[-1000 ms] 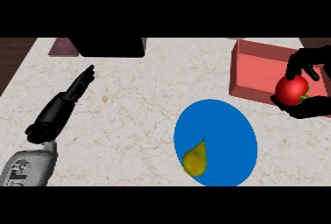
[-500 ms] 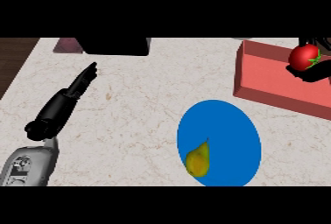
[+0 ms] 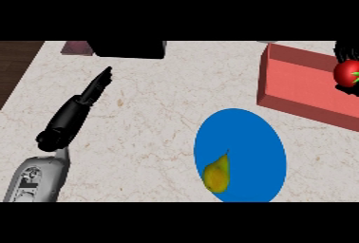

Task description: Pick the tomato from the plate and place it in the cardboard box

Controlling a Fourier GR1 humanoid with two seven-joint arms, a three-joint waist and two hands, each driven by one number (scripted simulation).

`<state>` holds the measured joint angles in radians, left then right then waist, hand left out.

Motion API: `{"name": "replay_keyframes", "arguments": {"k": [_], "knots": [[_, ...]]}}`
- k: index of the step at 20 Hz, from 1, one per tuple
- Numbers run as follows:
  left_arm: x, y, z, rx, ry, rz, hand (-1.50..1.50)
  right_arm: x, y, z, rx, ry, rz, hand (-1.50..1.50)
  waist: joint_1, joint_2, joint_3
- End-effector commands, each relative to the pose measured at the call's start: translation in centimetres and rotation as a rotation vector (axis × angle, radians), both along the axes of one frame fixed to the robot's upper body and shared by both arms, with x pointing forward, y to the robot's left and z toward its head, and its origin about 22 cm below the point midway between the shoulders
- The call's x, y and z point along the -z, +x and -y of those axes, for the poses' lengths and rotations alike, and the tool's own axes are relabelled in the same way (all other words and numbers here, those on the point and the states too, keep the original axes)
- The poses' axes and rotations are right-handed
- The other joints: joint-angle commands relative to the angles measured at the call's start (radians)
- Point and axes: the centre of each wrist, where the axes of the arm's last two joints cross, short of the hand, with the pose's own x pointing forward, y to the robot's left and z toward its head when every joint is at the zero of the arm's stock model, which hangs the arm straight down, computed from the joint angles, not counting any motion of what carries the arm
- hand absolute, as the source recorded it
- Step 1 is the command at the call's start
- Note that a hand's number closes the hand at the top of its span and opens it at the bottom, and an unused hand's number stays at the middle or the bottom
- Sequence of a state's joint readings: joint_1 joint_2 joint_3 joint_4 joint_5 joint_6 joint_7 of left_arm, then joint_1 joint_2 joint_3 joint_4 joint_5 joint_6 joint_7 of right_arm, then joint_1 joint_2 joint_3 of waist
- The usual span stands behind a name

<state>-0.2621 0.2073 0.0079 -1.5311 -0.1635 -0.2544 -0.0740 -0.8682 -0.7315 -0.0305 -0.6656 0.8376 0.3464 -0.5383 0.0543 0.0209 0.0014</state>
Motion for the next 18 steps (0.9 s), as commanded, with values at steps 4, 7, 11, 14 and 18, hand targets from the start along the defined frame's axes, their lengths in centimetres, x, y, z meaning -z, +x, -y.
{"name": "replay_keyframes", "arguments": {"k": [4, 7, 11, 14, 18], "knots": [[-0.4, 0.5, -1.4, 0.003, 0.000, 0.008, 0.00, 0.3, -0.3, 3.5, -0.048, -0.065, -0.197, -1.50, 0.015, 0.008, 0.001], [0.2, -0.2, -1.0, -0.017, 0.003, 0.009, 0.00, 2.5, -0.3, 3.3, -0.168, -0.017, -0.193, -1.50, 0.009, 0.003, 0.002], [0.1, -0.3, -0.8, -0.005, -0.009, 0.008, 0.00, 1.5, 0.5, 2.8, -0.243, 0.262, -0.076, -1.50, 0.002, 0.002, 0.003], [0.3, -0.5, -0.7, -0.013, -0.002, -0.002, 0.00, 1.9, 1.1, 2.2, -0.227, 0.649, -0.015, -1.50, -0.004, -0.004, 0.005], [0.1, -0.3, -0.2, -0.020, -0.011, 0.002, 0.00, 3.7, 0.6, 3.0, -0.112, 0.986, -0.065, -1.50, -0.011, 0.000, 0.005]]}}
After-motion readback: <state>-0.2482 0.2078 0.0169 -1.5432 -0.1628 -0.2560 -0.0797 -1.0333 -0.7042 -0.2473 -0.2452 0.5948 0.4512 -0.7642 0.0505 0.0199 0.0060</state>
